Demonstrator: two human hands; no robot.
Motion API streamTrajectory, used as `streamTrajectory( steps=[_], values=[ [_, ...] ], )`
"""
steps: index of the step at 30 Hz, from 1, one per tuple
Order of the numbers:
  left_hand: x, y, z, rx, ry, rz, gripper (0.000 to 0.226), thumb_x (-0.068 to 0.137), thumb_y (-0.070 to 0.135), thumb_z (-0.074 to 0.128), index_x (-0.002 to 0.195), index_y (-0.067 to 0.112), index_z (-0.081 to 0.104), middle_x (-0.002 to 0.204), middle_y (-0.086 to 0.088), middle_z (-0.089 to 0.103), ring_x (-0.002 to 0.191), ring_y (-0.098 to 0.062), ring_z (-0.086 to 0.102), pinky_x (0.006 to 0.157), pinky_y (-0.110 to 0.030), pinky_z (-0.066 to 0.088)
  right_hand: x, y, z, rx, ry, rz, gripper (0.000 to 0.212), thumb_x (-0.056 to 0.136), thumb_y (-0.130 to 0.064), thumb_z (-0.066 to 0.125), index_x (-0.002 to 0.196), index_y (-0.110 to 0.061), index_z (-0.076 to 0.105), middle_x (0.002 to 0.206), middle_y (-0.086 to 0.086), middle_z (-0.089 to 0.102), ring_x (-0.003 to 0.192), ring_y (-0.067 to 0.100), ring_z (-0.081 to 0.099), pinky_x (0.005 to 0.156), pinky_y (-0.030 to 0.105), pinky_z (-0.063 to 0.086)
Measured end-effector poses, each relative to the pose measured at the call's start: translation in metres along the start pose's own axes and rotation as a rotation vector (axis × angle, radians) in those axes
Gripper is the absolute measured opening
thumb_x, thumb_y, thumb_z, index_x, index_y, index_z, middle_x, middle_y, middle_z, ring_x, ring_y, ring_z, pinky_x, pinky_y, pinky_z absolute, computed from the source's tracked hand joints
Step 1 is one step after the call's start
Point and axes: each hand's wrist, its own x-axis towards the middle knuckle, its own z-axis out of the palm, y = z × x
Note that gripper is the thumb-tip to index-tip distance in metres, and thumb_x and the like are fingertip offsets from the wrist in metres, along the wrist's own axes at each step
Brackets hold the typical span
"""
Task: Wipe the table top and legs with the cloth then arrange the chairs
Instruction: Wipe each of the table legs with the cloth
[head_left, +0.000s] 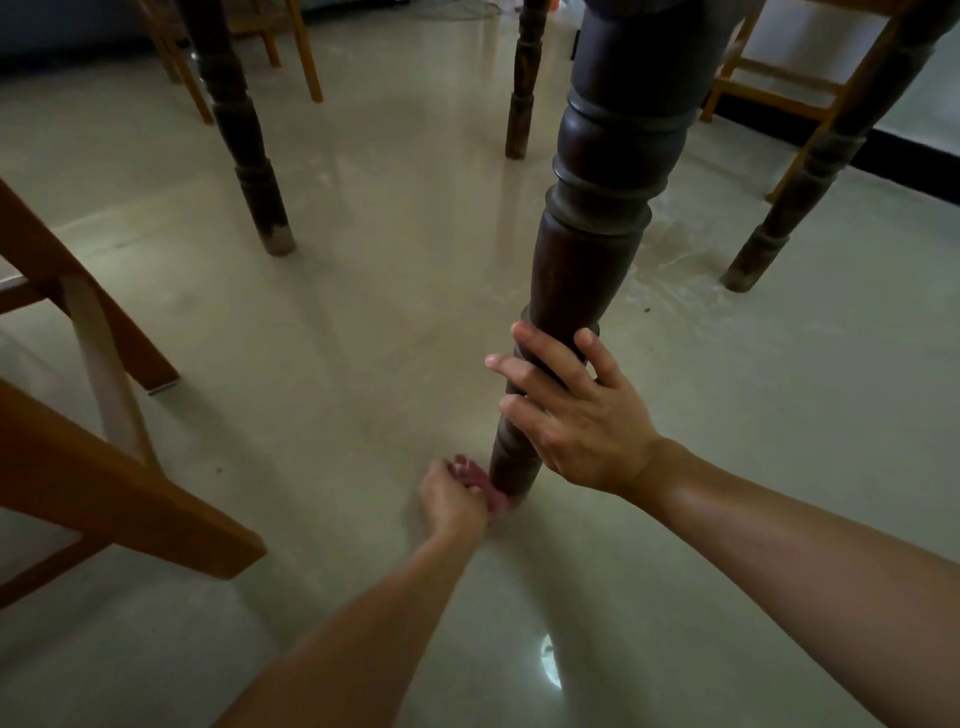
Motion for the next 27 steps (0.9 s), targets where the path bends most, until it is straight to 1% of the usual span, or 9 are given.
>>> streamTrajectory(
  steps=[3,5,7,10,12,16,20,24,27],
  values=[
    [0.022,0.008,-0.002,-0.15,0.09,0.032,0.014,0.083,-0.003,0.056,0.093,0.007,0.055,0.088,-0.011,0.06,0.075,-0.022,0.059,0.065,-0.031,0.054,0.0,0.002,0.001,-0.003,-0.003,-0.01,0.009,0.089,-0.021,0.056,0.085,-0.02,0.064,0.131,0.003,0.062,0.14,0.028,0.031,0.12,0.042,0.0],
    [0.015,-0.006,0.01,0.003,-0.059,0.079,0.017,0.084,0.0,0.057,0.099,0.008,0.057,0.09,-0.008,0.058,0.081,-0.023,0.058,0.068,-0.03,0.053,0.0,0.001,0.003,-0.01,0.004,0.001,0.007,0.087,-0.023,0.058,0.086,-0.021,0.064,0.128,0.002,0.064,0.139,0.027,0.033,0.12,0.042,0.001],
    [0.003,-0.024,0.014,0.169,-0.184,0.115,0.028,0.081,0.002,0.057,0.108,0.01,0.058,0.099,-0.01,0.06,0.088,-0.031,0.062,0.08,-0.045,0.055,0.001,0.0,0.003,-0.016,0.004,0.011,0.006,0.087,-0.023,0.058,0.086,-0.021,0.064,0.125,0.002,0.065,0.138,0.027,0.033,0.119,0.042,0.002],
    [-0.022,-0.032,0.001,0.506,-0.506,0.208,0.016,0.082,0.005,0.06,0.095,0.014,0.062,0.077,-0.001,0.064,0.065,-0.018,0.066,0.061,-0.032,0.058,0.002,-0.001,-0.001,-0.016,-0.021,0.02,0.009,0.087,-0.021,0.056,0.085,-0.021,0.065,0.122,0.002,0.066,0.139,0.028,0.033,0.119,0.043,0.005],
    [-0.036,-0.026,-0.011,0.596,-0.715,0.137,0.012,0.084,0.005,0.065,0.088,0.016,0.062,0.068,0.001,0.065,0.054,-0.011,0.065,0.053,-0.028,0.057,0.002,-0.003,-0.005,-0.017,-0.057,0.037,0.014,0.09,-0.02,0.052,0.085,-0.02,0.065,0.122,0.003,0.065,0.139,0.028,0.032,0.119,0.043,0.006],
    [-0.024,-0.01,-0.036,0.47,-0.549,0.122,0.013,0.087,0.006,0.066,0.099,0.01,0.063,0.069,-0.005,0.066,0.04,-0.005,0.059,0.037,-0.02,0.044,0.002,-0.006,-0.017,-0.003,-0.157,0.061,0.012,0.089,-0.019,0.054,0.084,-0.019,0.065,0.122,0.005,0.062,0.141,0.031,0.029,0.12,0.044,0.003],
    [-0.008,0.02,-0.072,0.37,-0.357,0.169,0.015,0.087,0.007,0.066,0.077,0.013,0.057,0.06,0.002,0.056,0.032,0.005,0.049,0.033,-0.014,0.035,0.002,-0.008,-0.031,0.028,-0.253,0.072,0.007,0.086,-0.02,0.06,0.086,-0.018,0.067,0.122,0.005,0.062,0.142,0.032,0.029,0.121,0.045,0.002],
    [-0.012,0.04,-0.106,0.307,-0.256,0.085,0.022,0.083,0.01,0.069,0.069,0.017,0.054,0.055,-0.002,0.06,0.034,-0.007,0.055,0.034,-0.023,0.045,0.009,-0.012,-0.045,0.078,-0.396,0.133,0.013,0.08,-0.021,0.066,0.092,-0.015,0.069,0.122,0.008,0.061,0.142,0.032,0.028,0.12,0.047,0.006],
    [-0.039,0.047,-0.131,0.201,-0.323,-0.011,0.014,0.085,0.003,0.065,0.078,0.006,0.054,0.065,-0.017,0.058,0.035,-0.022,0.056,0.033,-0.026,0.042,0.018,-0.012,-0.066,0.136,-0.556,0.166,0.022,0.072,-0.018,0.074,0.092,-0.011,0.068,0.126,0.013,0.061,0.143,0.033,0.025,0.119,0.048,0.006]
  ],
)
